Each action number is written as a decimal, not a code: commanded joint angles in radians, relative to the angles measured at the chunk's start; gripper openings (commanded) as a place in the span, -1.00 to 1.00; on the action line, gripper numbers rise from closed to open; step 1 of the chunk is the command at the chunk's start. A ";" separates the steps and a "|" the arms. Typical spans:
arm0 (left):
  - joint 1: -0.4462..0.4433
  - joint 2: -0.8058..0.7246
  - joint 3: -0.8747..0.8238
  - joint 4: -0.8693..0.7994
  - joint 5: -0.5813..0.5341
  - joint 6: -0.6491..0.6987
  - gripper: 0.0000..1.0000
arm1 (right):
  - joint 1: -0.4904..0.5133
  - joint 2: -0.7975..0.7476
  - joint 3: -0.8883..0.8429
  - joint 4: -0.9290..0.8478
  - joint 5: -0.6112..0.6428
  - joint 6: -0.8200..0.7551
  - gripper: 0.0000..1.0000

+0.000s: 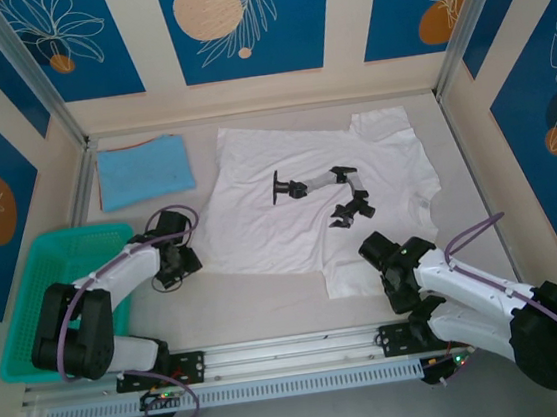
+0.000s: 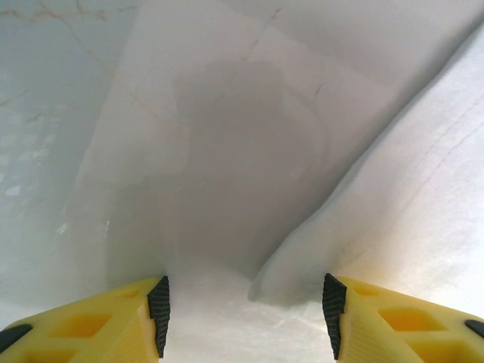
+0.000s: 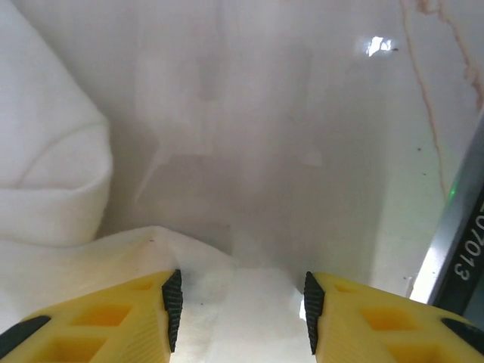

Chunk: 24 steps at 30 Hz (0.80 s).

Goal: Fold and stack the t-shirts

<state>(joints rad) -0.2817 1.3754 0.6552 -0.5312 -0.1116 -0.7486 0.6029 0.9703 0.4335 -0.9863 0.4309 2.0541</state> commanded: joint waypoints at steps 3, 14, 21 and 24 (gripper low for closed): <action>-0.005 0.014 0.000 0.091 0.057 0.024 0.11 | 0.008 0.018 -0.001 0.016 0.087 0.123 -0.03; -0.019 0.043 0.019 0.087 0.022 0.029 0.02 | 0.008 -0.008 -0.015 0.030 0.091 0.106 -0.74; -0.023 0.037 0.025 0.085 0.034 0.032 0.09 | 0.008 -0.037 -0.022 0.020 0.084 0.091 -1.00; -0.027 0.045 0.029 0.085 0.030 0.032 0.04 | 0.011 -0.069 -0.020 -0.013 0.091 0.066 -1.00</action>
<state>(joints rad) -0.2943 1.3964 0.6647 -0.5163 -0.1165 -0.7288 0.6052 0.9302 0.4286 -0.9356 0.4870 2.0724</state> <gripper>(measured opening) 0.530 0.066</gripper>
